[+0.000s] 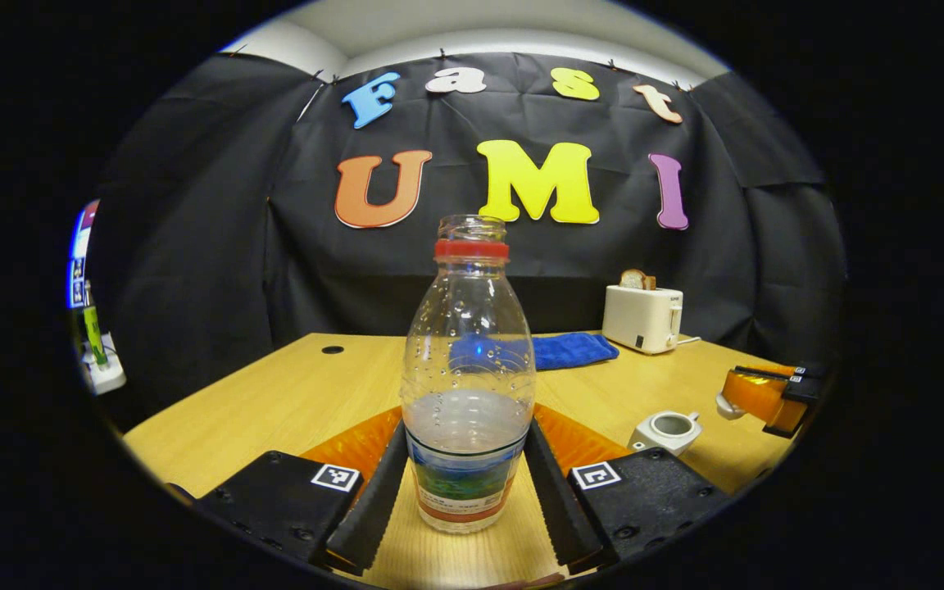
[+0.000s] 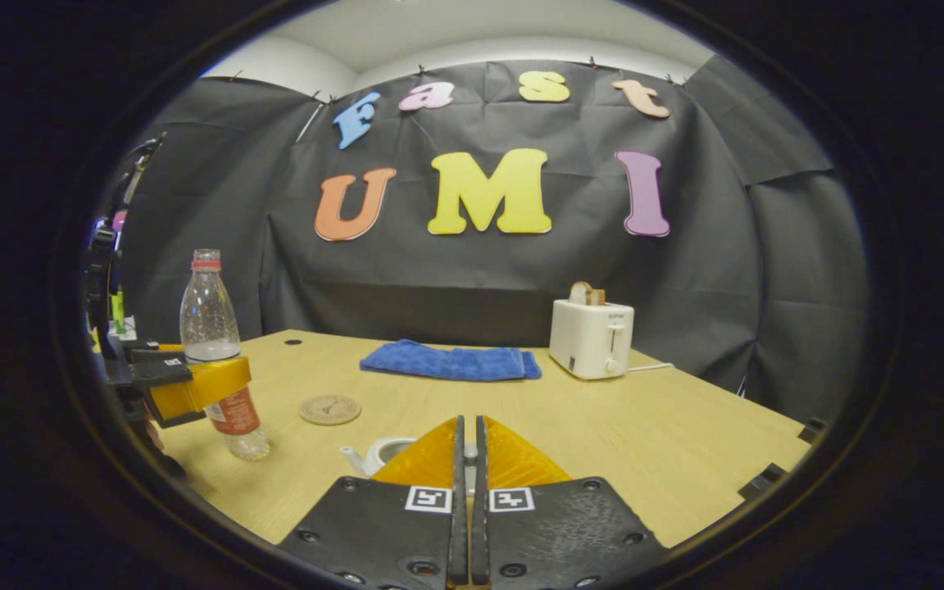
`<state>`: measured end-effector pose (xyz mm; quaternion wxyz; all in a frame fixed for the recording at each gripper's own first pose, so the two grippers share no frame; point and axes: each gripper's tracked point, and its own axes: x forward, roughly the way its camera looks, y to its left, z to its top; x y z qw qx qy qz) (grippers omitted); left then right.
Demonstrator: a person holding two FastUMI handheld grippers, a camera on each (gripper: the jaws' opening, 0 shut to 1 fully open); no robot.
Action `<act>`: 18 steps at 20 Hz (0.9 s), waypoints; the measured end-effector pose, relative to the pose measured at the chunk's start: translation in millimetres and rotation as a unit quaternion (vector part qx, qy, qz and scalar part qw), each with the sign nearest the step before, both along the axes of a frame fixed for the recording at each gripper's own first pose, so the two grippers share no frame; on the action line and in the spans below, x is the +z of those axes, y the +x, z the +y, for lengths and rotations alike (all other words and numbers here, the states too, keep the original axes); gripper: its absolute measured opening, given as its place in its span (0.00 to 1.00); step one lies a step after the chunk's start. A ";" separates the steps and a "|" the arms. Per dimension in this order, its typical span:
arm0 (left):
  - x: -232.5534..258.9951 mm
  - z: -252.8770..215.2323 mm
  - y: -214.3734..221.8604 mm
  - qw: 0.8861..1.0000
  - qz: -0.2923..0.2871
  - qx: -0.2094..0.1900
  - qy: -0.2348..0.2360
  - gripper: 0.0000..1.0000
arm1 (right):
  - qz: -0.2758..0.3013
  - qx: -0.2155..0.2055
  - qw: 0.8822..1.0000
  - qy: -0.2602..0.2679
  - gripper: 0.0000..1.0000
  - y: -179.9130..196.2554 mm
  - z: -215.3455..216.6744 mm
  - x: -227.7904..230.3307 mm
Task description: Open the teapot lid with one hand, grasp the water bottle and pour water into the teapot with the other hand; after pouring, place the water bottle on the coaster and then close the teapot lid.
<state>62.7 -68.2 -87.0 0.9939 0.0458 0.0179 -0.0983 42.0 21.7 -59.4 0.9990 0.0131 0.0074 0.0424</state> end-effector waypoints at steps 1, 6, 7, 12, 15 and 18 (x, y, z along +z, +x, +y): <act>3.6 1.4 -1.8 1.000 -0.004 0.008 0.018 0.78 | 0.001 -0.001 1.000 0.000 0.02 -0.2 -2.6 0.1; 12.5 -0.8 -10.8 0.992 -0.016 0.037 0.118 0.77 | 0.012 -0.003 1.000 0.006 0.02 1.9 -17.5 -2.9; 11.3 -0.2 -12.2 0.989 -0.012 0.043 0.144 0.77 | 0.013 -0.003 1.000 0.005 0.02 2.2 -21.1 -3.3; 8.5 12.4 -18.9 0.957 -0.016 0.092 0.276 0.77 | 0.011 -0.021 1.000 -0.002 0.02 2.4 -52.4 -6.2; 15.6 3.4 -20.8 0.938 -0.035 0.093 0.331 0.76 | 0.026 -0.035 0.999 0.011 0.02 6.5 -70.7 -9.2; 17.1 -6.4 -15.6 0.926 -0.040 0.082 0.366 0.76 | 0.031 -0.034 0.999 0.003 0.02 6.6 -80.8 -14.1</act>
